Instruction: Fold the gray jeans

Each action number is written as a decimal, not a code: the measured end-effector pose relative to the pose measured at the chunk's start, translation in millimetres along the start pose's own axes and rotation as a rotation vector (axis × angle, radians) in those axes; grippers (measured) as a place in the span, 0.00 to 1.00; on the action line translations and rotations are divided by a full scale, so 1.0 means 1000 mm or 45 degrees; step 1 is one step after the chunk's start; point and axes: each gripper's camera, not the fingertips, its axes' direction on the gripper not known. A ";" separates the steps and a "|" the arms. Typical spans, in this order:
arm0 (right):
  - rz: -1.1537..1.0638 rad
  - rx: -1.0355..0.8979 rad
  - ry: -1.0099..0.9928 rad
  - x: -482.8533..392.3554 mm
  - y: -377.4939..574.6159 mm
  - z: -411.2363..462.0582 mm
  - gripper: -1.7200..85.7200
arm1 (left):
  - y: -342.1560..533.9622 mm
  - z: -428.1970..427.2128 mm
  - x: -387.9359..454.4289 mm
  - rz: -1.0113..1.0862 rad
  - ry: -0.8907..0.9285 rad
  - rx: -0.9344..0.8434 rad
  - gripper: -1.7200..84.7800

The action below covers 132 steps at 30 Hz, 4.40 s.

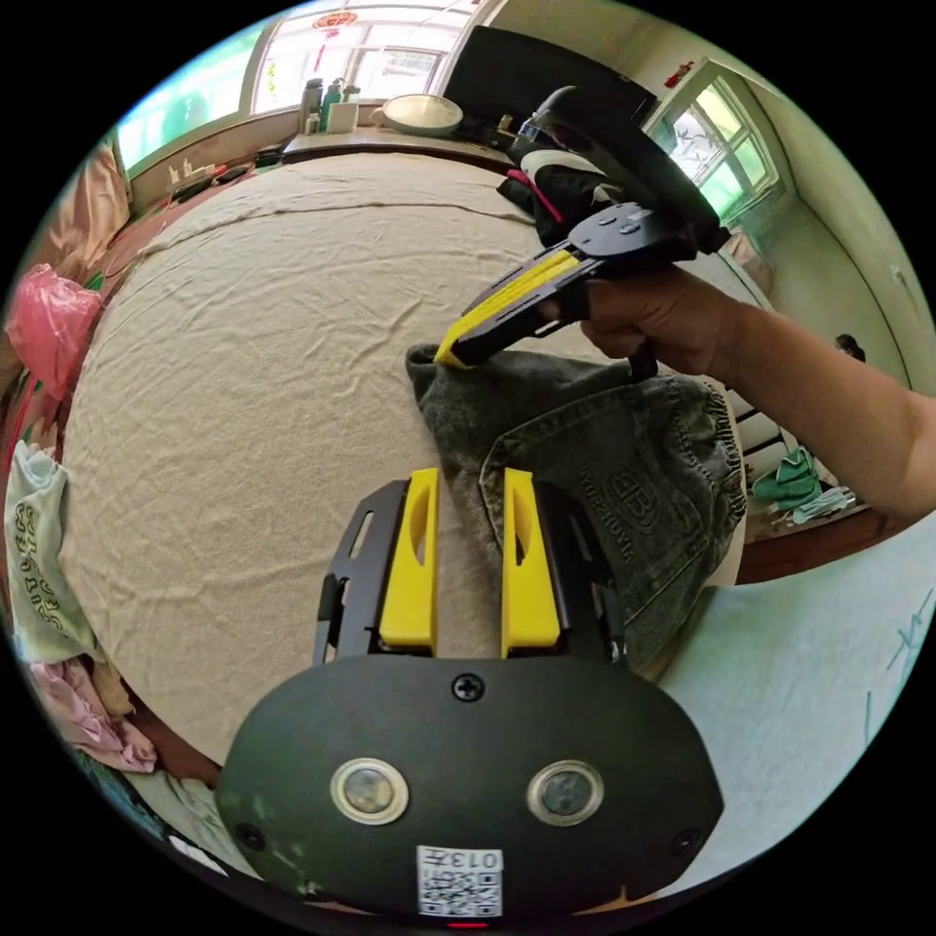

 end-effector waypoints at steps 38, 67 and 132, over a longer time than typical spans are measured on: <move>0.736 0.572 -0.044 -0.062 0.340 -0.172 0.09 | -0.087 -0.031 0.106 0.084 0.604 -0.151 0.07; 0.937 0.457 0.550 0.284 0.215 -0.366 0.07 | -0.583 0.089 0.255 0.111 0.584 0.070 0.07; -0.440 0.331 0.374 -0.351 -0.362 0.440 0.14 | 0.459 -0.306 -0.028 -0.619 -0.809 0.485 0.15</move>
